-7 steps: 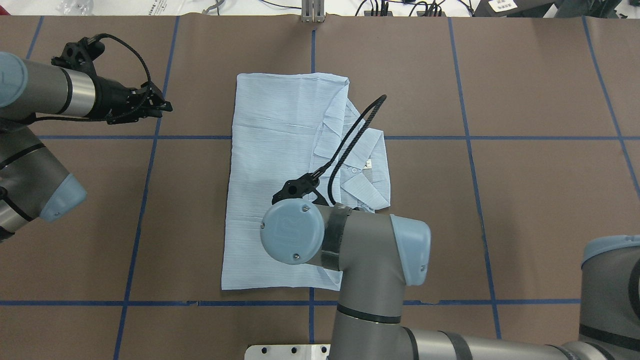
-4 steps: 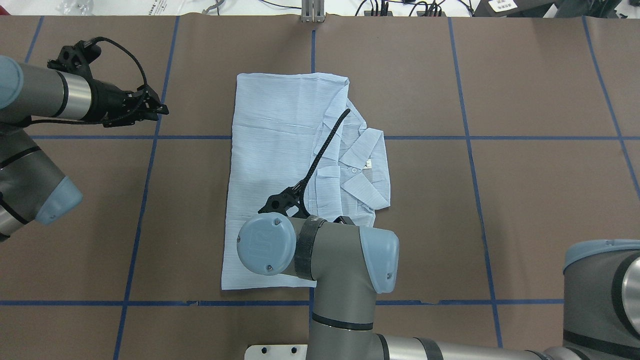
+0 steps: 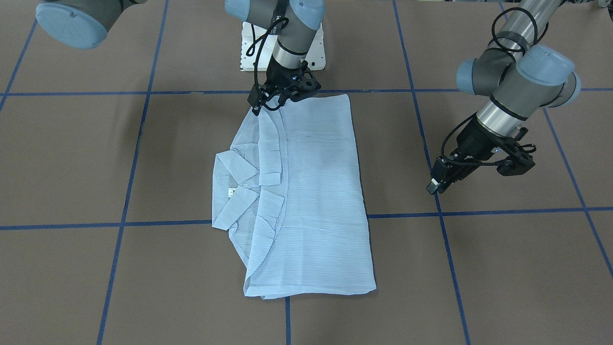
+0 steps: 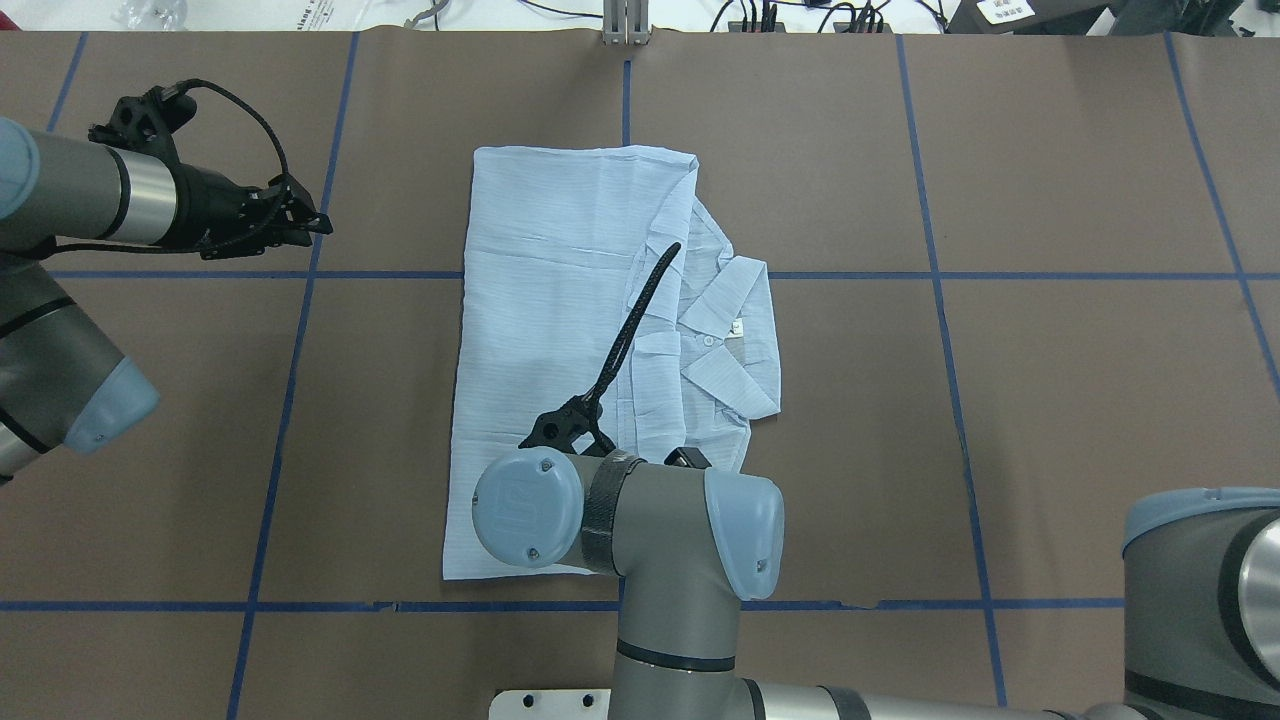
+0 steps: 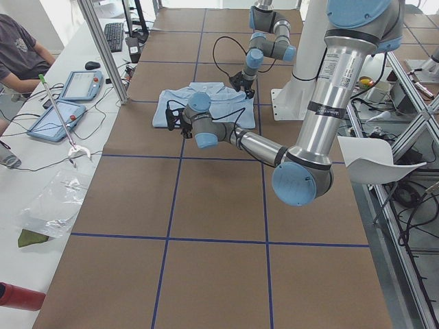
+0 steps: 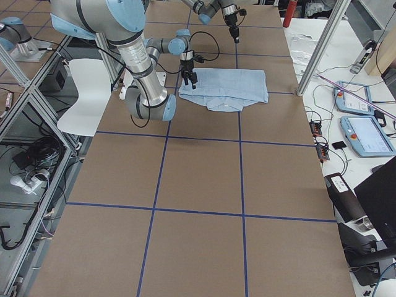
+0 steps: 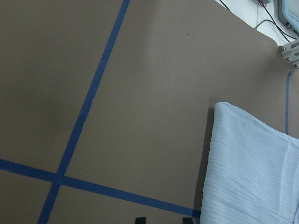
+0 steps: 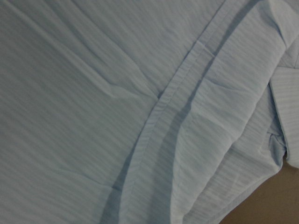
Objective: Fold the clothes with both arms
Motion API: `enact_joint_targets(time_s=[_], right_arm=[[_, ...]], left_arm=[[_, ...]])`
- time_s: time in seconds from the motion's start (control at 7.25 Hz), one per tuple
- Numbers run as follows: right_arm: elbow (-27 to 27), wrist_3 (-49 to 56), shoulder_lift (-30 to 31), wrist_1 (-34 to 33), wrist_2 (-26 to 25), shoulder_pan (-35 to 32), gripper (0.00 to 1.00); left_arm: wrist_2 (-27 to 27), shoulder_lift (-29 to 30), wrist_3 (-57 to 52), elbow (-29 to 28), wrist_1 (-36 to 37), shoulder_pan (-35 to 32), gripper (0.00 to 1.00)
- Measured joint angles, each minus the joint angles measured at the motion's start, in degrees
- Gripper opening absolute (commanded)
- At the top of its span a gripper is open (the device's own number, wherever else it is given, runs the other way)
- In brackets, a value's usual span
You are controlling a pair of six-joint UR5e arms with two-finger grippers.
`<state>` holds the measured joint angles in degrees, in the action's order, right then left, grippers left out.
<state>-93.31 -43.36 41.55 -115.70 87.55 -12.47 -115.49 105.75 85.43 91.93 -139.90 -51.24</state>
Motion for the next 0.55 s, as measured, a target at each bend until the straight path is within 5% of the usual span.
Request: enact_joint_targets(time_s=[0.55], right_arm=[[0.37,0.02,1.37,0.03,-0.03,0.09,1.00]], left_arm=[[-0.01,-0.01,0.00,0.49,0.06,0.00,0.38]])
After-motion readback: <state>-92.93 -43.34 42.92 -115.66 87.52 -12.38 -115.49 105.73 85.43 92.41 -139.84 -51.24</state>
